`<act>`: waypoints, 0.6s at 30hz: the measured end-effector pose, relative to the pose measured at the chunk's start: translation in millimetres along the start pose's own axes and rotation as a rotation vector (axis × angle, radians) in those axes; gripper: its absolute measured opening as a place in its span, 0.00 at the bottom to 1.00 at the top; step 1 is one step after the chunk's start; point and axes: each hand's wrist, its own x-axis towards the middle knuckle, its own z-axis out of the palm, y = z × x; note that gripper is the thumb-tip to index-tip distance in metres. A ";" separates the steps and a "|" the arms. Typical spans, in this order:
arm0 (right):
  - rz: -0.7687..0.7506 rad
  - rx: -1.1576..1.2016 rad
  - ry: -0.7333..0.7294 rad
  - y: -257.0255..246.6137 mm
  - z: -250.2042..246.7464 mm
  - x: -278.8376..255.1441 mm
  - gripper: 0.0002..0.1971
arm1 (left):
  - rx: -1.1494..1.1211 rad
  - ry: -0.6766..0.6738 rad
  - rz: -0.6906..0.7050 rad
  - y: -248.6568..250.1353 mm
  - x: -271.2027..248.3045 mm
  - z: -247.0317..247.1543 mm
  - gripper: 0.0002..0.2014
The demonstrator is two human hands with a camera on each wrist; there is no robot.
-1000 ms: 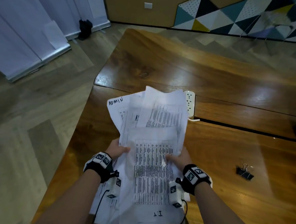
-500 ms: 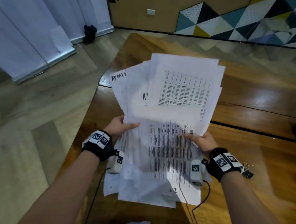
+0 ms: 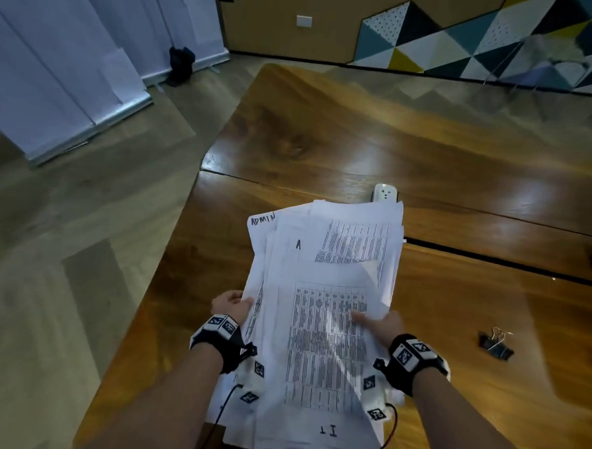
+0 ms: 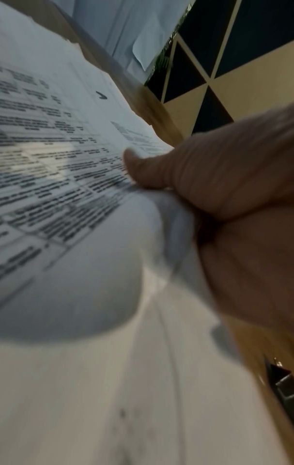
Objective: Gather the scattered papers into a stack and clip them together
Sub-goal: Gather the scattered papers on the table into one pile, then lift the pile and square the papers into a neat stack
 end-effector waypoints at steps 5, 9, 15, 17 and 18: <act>-0.044 0.165 -0.019 3.4 13.5 5.2 0.33 | 0.052 -0.080 0.052 14.6 -7.9 31.4 0.12; 0.011 0.131 0.053 6.7 7.0 4.7 0.28 | 0.006 -0.016 0.077 26.7 -15.5 34.7 0.23; -0.109 0.322 0.031 -8.9 -17.3 -12.0 0.20 | -0.212 -0.282 0.110 42.2 -17.5 14.5 0.38; -0.259 0.354 0.030 -30.0 -33.1 -28.9 0.08 | -0.341 -0.434 0.160 63.6 -29.9 4.9 0.34; -0.352 0.344 0.033 -42.8 -41.5 -36.6 0.06 | -0.338 -0.432 0.257 78.3 -38.2 0.6 0.28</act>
